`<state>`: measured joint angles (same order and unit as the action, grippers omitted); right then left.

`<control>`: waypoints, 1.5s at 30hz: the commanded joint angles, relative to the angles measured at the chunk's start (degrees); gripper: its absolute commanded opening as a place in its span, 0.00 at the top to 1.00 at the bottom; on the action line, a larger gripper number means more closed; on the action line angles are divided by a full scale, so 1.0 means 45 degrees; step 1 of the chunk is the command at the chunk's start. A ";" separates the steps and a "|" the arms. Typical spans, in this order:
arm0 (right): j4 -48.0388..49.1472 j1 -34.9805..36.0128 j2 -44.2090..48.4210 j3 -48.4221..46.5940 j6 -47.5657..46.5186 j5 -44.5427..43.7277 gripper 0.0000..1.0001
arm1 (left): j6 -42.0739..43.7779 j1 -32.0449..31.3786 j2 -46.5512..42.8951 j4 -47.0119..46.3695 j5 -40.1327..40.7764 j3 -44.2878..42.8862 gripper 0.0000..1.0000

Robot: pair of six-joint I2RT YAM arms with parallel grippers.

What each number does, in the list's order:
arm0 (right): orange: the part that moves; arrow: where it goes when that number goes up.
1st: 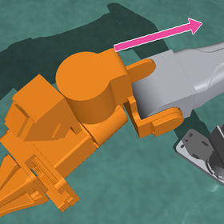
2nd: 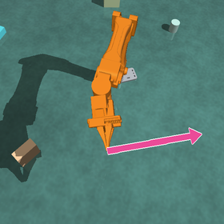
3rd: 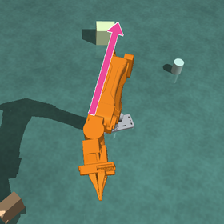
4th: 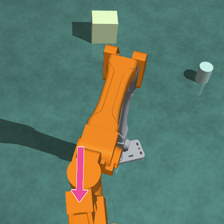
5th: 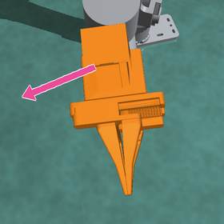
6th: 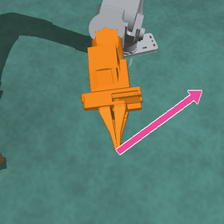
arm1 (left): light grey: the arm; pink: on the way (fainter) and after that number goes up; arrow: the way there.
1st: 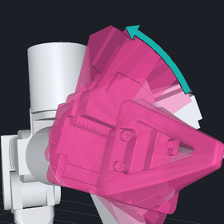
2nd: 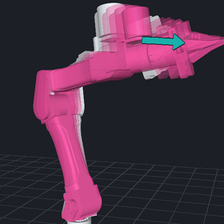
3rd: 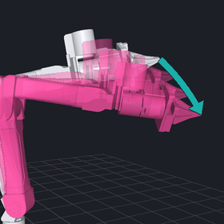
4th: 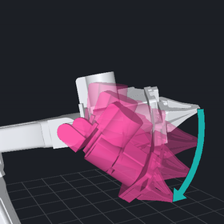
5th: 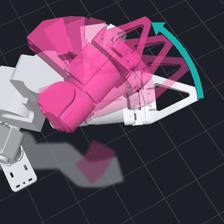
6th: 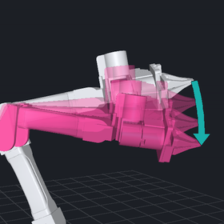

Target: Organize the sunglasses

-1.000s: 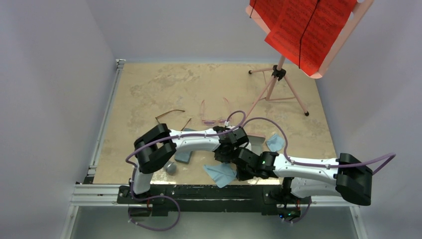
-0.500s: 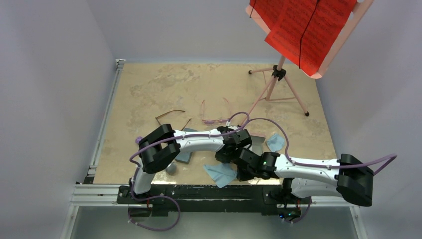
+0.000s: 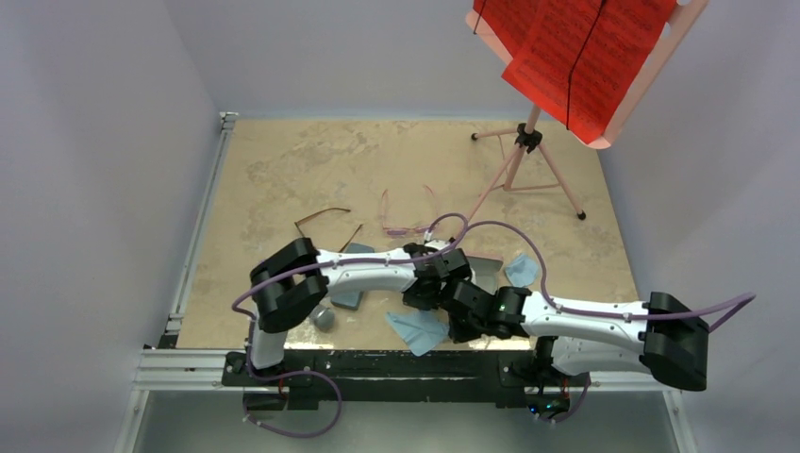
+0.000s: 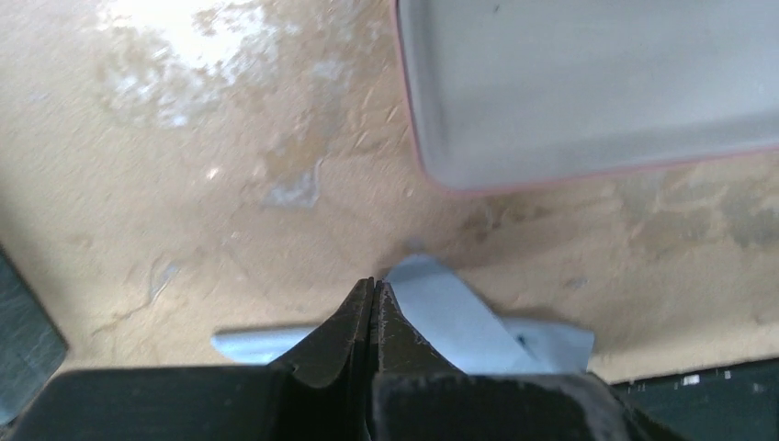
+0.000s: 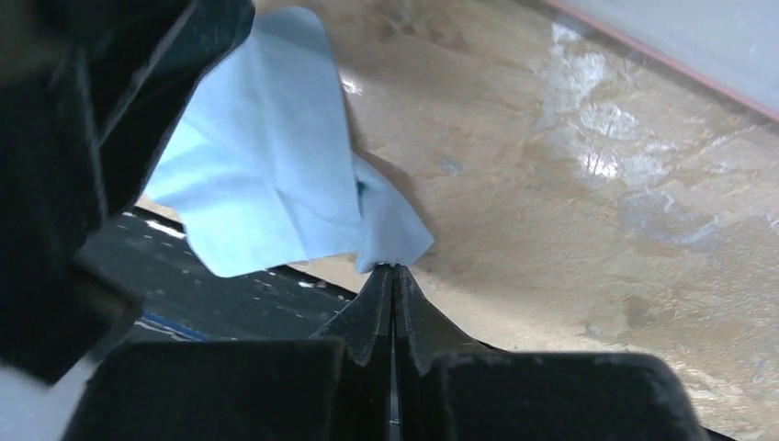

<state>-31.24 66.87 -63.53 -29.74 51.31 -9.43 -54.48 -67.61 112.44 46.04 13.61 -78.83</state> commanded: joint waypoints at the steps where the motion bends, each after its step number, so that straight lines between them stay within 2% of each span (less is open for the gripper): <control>1: -0.0007 -0.0036 0.0414 -0.1272 -0.0594 -0.0283 1.00 | -0.0160 -0.0473 -0.2585 -0.1105 0.0446 0.1004 1.00; 8: -0.0703 -0.0017 0.0929 -0.2644 -0.1743 0.0540 1.00 | -0.0093 -0.0473 -0.4838 -0.1447 0.0721 0.2452 1.00; 11: -0.1095 -0.0019 0.0973 -0.2855 -0.1774 0.0654 1.00 | 0.0111 -0.0398 -0.4792 -0.1484 0.0405 0.2336 1.00; 13: -0.1532 -0.0035 0.0709 -0.2840 -0.1318 0.0430 1.00 | 0.0165 -0.0338 -0.4404 -0.1392 0.0053 0.2018 0.83; 15: -0.2079 -0.0063 0.0353 -0.2656 -0.0624 0.0055 1.00 | 0.0276 -0.0312 -0.4013 -0.1608 -0.0221 0.1881 0.72; 20: -0.2203 -0.0309 -0.0357 -0.1767 0.0667 -0.0336 1.00 | 0.0782 -0.0268 -0.3033 -0.2153 -0.0985 0.1672 0.58; 24: -0.1839 -0.0514 -0.0602 -0.1250 0.1107 -0.0532 1.00 | 0.1168 -0.0254 -0.2221 -0.2387 -0.1398 0.1244 0.52; 36: -0.0829 -0.0978 -0.0833 -0.0775 0.0770 -0.0271 1.00 | 0.2642 -0.0241 -0.0624 -0.2278 -0.1427 0.0118 0.50; 45: -0.0420 -0.0992 -0.1539 -0.1046 0.0666 -0.0035 1.00 | 0.2474 -0.0277 -0.0304 -0.2422 -0.2219 0.0495 0.57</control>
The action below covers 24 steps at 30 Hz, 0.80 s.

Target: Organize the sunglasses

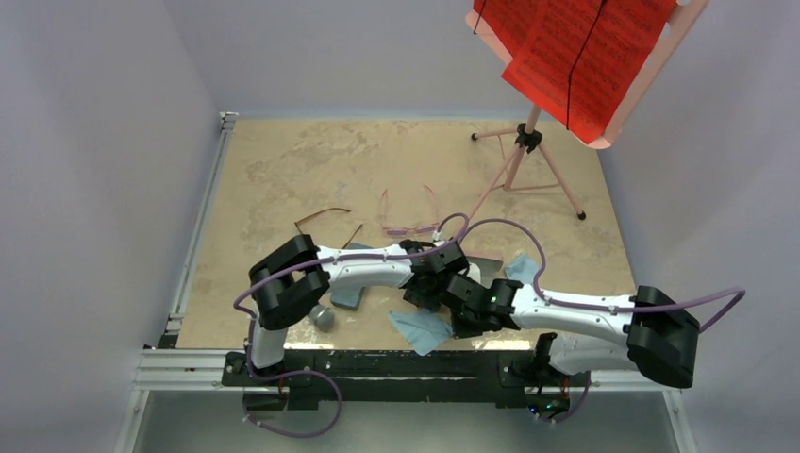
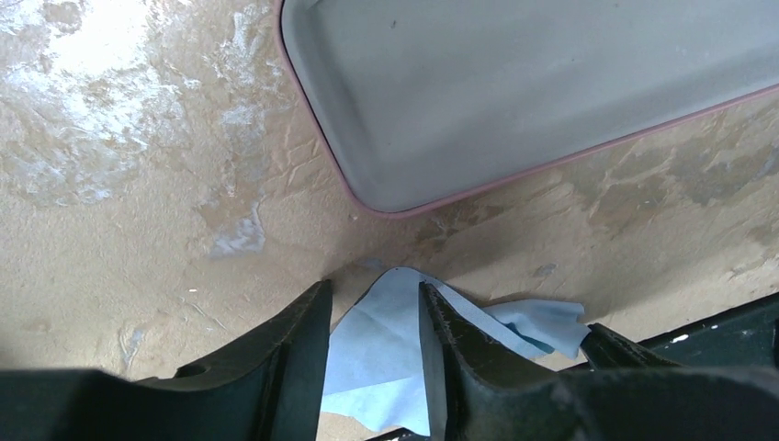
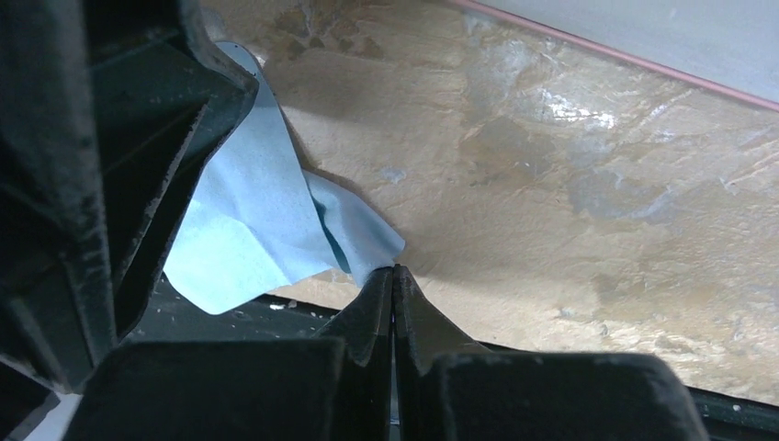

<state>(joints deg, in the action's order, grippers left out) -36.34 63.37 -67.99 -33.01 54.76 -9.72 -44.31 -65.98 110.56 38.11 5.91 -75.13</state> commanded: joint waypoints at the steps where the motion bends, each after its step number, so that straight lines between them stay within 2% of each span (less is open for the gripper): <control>1: 0.0712 -0.0213 -0.0619 -0.0336 -0.0090 0.0059 1.00 | 0.0126 -0.0665 0.0134 -0.0690 -0.0598 -0.0317 0.58; 17: 0.1744 -0.0212 -0.0506 0.0040 -0.0078 0.0725 1.00 | -0.1874 -0.1534 0.1449 0.1464 0.1833 -0.1927 0.66; 24: 0.2240 -0.0212 -0.0310 0.0256 -0.0119 0.0887 1.00 | -0.2180 -0.1825 0.2086 0.1421 0.1511 -0.2291 0.69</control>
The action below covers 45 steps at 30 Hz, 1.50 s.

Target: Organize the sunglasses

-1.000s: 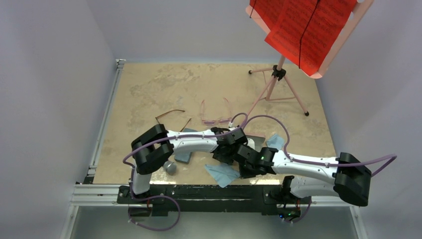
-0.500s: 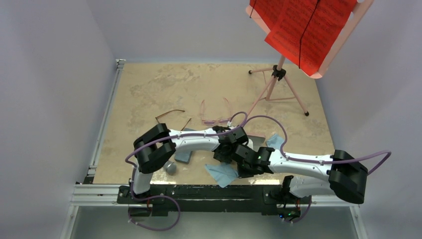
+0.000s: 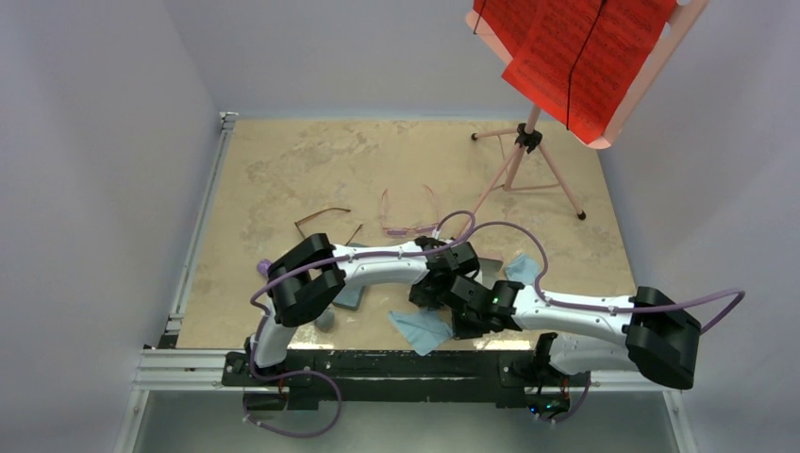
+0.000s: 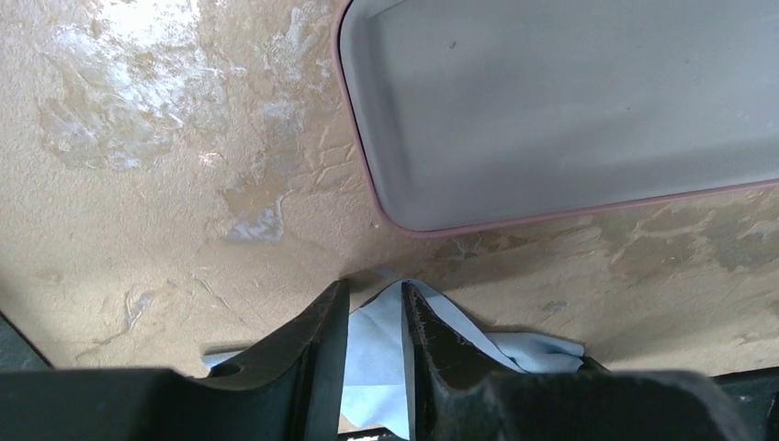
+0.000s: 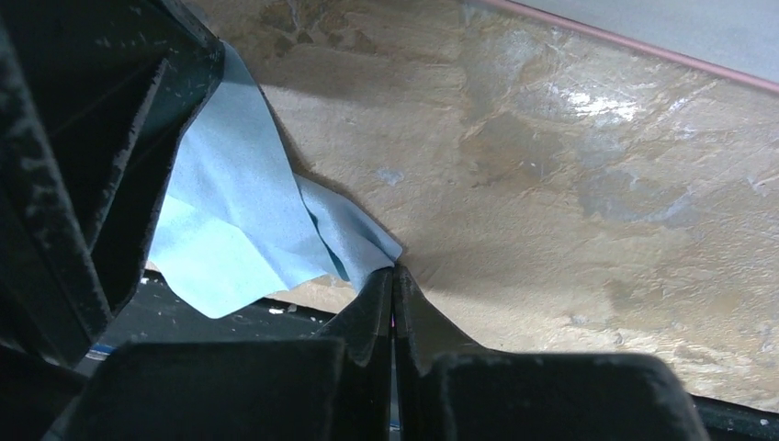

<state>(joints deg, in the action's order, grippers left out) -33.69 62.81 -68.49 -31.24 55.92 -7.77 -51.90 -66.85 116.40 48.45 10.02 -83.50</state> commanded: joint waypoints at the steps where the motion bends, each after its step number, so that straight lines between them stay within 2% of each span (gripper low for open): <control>1: 0.1697 -0.0077 -0.0158 -0.0084 -0.0393 0.0457 1.00 | -0.0502 -0.1688 0.0803 -0.0972 0.0546 -0.0426 0.69; 11: 0.1921 -0.0080 0.0038 0.0075 -0.0386 0.0540 1.00 | -0.0849 -0.2012 0.1412 -0.0650 0.0567 -0.0965 0.77; 14: 0.1941 -0.0080 0.0081 0.0071 -0.0405 0.0483 1.00 | -0.0891 -0.2019 0.1546 -0.0661 0.0480 -0.1094 0.85; 17: 0.1904 -0.0090 0.0083 0.0028 -0.0397 0.0470 1.00 | -0.0804 -0.2017 0.1656 -0.0663 0.0299 -0.1189 1.00; 21: 0.1901 -0.0087 0.0181 0.0066 -0.0394 0.0480 1.00 | -0.0730 -0.2017 0.1299 -0.0800 0.0494 -0.0987 1.00; 30: 0.1912 -0.0063 0.1132 -0.0997 -0.2746 0.0473 1.00 | -0.1134 -0.2000 -0.1829 -0.1174 0.2469 0.0718 1.00; 36: 0.1280 -0.0043 0.1782 -0.2216 -0.3657 0.1516 1.00 | -0.1321 -0.1998 -0.4655 -0.1474 0.3298 0.2153 1.00; 40: 0.0240 -0.0048 0.1978 -0.3251 -0.4230 0.2227 1.00 | -0.1301 -0.2000 -0.6564 -0.1657 0.3414 0.3255 1.00; 45: -0.1126 -0.0029 0.2501 -0.4753 -0.4814 0.3576 1.00 | -0.1651 -0.2019 -0.8820 -0.1598 0.2740 0.4621 1.00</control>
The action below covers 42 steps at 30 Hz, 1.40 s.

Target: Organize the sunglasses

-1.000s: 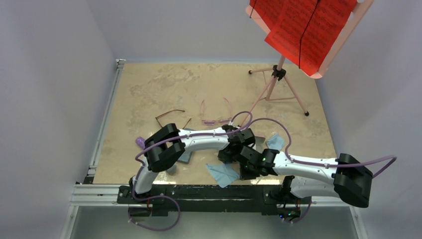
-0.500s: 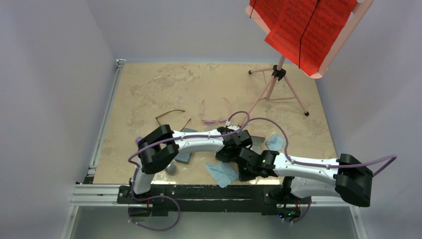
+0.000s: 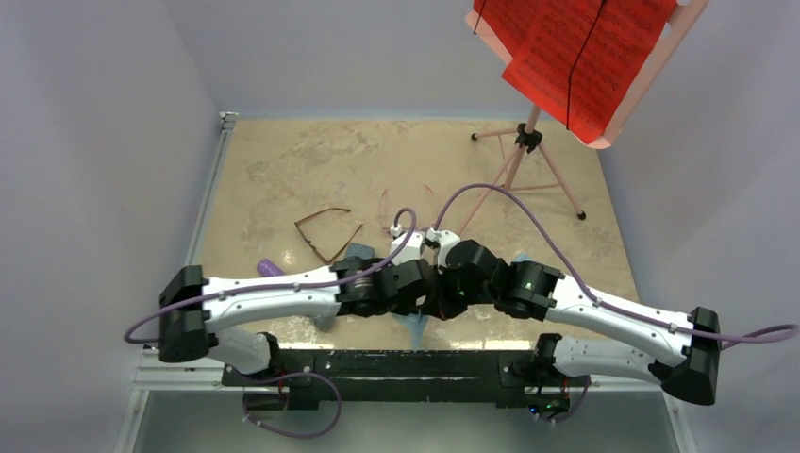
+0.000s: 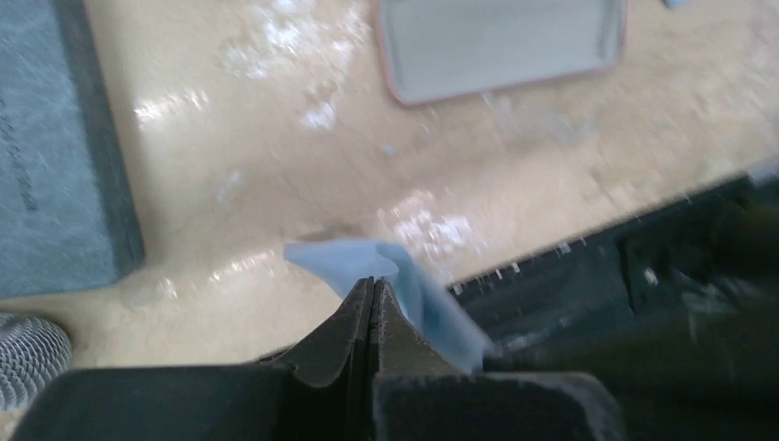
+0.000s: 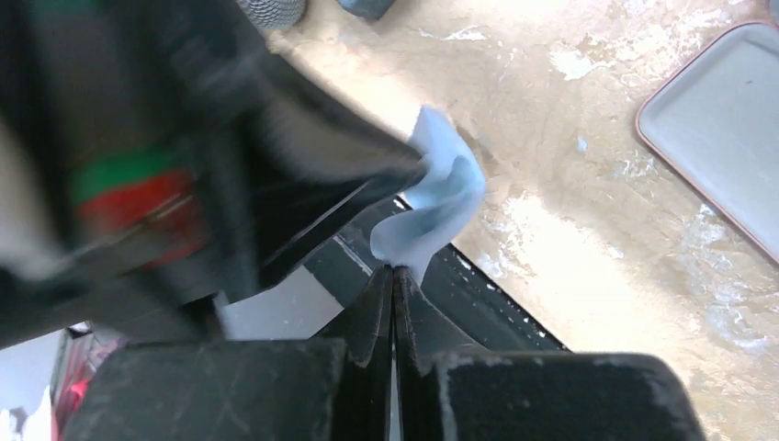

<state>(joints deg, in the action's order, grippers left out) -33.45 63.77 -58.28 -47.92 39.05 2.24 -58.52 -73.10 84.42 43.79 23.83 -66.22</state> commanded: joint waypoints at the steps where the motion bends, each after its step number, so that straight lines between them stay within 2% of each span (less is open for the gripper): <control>1: -0.1416 -0.0247 0.0290 -0.1284 -0.1109 0.1555 1.00 | -0.0296 -0.0628 -0.2213 -0.0494 -0.0406 0.1012 1.00; 6: -0.1930 -0.0258 0.0154 -0.1830 -0.1150 0.2409 1.00 | -0.0684 -0.0630 -0.4428 -0.0261 -0.0649 0.1836 1.00; 9: -0.1813 -0.0253 -0.0203 -0.1742 -0.1013 0.2959 1.00 | -0.0971 -0.0616 -0.4900 -0.0317 -0.0627 0.2125 1.00; 13: -0.1818 -0.0278 -0.0858 -0.1591 -0.0745 0.2298 1.00 | -0.1824 -0.0567 -0.4497 0.0320 0.0305 0.2225 1.00; 15: -0.1786 -0.0339 -0.1088 -0.1523 -0.0655 0.1998 1.00 | -0.1971 -0.0390 -0.4076 0.0469 0.0228 0.2197 1.00; 20: -0.2009 -0.0450 -0.1842 -0.1538 -0.0470 0.1170 1.00 | -0.1389 0.0605 -0.3336 -0.1063 -0.1771 0.3038 0.95; 22: -0.1861 -0.0755 -0.2233 -0.1450 -0.0436 0.0890 1.00 | -0.0959 0.0635 -0.3415 -0.1843 -0.1992 0.3519 0.88; 25: -0.1103 -0.1627 -0.2846 -0.1124 -0.0396 0.1167 1.00 | 0.0193 0.0671 -0.3667 -0.3224 -0.2496 0.4257 0.67; 28: -0.0689 -0.2008 -0.3600 -0.1114 -0.0566 0.1018 1.00 | 0.1120 0.1071 -0.3638 -0.4951 -0.3903 0.5188 0.49; 29: -0.0645 -0.2079 -0.3810 -0.1141 -0.0630 0.0997 1.00 | 0.1314 0.1350 -0.3474 -0.5733 -0.4602 0.5566 0.47; 31: -0.0616 -0.2207 -0.4159 -0.1133 -0.0667 0.0874 1.00 | 0.1542 0.1866 -0.2891 -0.6605 -0.5896 0.5908 0.47; 38: -0.0459 -0.2642 -0.4704 -0.0817 -0.0473 0.0474 1.00 | 0.1736 0.1972 -0.1083 -0.7312 -0.7957 0.5749 0.53; 42: -0.0411 -0.2777 -0.4872 -0.0736 -0.0329 0.0324 1.00 | 0.1424 0.1967 -0.0748 -0.7083 -0.8153 0.5770 0.56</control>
<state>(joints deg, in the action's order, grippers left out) -37.17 51.94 -80.18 -51.92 36.60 5.37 -52.56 -64.27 80.58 14.66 -8.27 -40.32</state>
